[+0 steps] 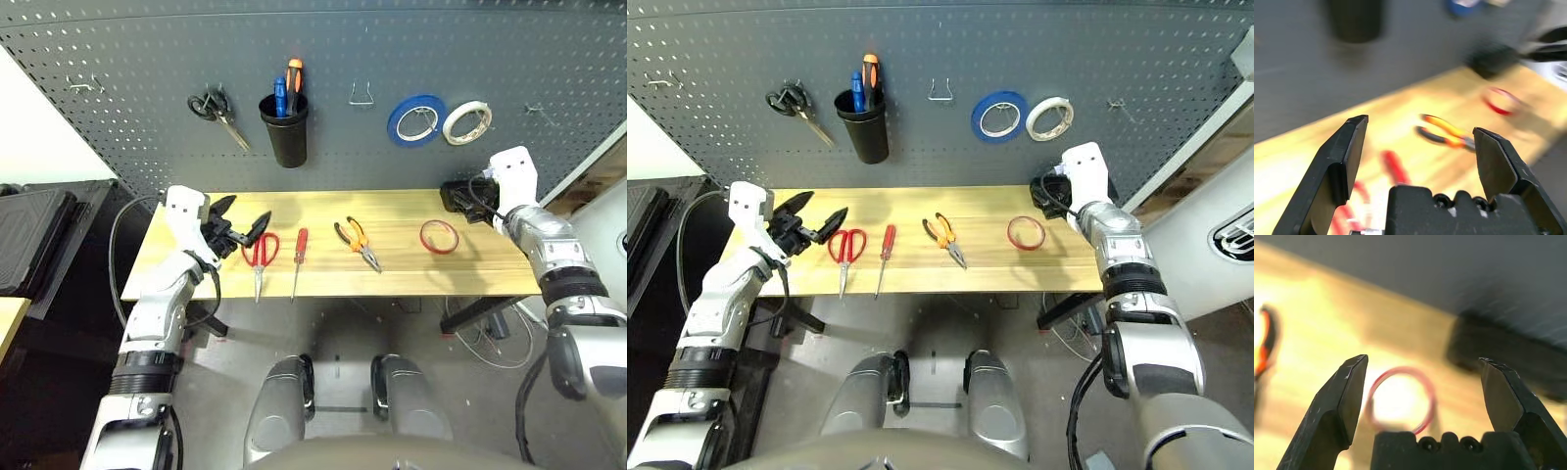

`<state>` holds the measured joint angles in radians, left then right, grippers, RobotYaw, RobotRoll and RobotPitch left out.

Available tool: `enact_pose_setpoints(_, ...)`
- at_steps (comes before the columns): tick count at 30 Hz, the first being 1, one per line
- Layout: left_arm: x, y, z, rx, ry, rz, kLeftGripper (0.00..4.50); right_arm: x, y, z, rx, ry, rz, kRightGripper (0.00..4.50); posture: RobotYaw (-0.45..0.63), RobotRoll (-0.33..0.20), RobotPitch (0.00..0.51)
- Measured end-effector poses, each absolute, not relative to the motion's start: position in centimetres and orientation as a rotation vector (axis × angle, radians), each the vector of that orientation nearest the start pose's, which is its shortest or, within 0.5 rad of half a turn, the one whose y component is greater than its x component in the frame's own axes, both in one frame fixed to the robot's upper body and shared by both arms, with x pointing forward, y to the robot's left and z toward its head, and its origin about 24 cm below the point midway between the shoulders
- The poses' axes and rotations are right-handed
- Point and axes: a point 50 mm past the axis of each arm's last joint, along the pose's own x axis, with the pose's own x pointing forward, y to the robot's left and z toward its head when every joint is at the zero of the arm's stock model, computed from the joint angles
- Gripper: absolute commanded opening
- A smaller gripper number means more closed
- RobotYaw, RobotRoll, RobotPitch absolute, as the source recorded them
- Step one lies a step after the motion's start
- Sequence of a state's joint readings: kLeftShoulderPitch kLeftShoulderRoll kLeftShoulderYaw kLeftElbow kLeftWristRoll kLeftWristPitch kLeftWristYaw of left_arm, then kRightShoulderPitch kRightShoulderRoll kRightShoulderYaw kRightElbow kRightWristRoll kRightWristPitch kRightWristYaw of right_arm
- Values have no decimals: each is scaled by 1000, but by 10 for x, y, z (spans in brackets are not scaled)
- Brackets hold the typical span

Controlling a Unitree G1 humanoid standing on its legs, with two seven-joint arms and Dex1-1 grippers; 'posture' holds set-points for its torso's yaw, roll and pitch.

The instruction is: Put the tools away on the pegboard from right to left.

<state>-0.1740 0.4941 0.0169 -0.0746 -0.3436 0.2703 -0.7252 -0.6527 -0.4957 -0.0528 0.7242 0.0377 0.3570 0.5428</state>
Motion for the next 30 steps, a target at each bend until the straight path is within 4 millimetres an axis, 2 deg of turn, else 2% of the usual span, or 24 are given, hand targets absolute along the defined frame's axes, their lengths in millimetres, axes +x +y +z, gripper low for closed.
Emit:
enact_pose_setpoints(4, 266, 179, 110, 152, 106, -907, 4464, 356, -245, 82, -210, 565, 326, 4500, -29, 0, 264)
enact_pose_setpoints(8, 267, 171, 113, 153, 114, -968, 4464, 362, -240, 88, -218, 617, 327, 4500, -27, 0, 276)
enact_pose_setpoints(18, 267, 152, 109, 149, 117, -1043, 4464, 366, -207, 55, -222, 780, 367, 4500, -22, 0, 276)
enact_pose_setpoints(30, 263, 149, 110, 158, 103, -1048, 4464, 365, -210, 42, -257, 804, 300, 4500, 9, 0, 274)
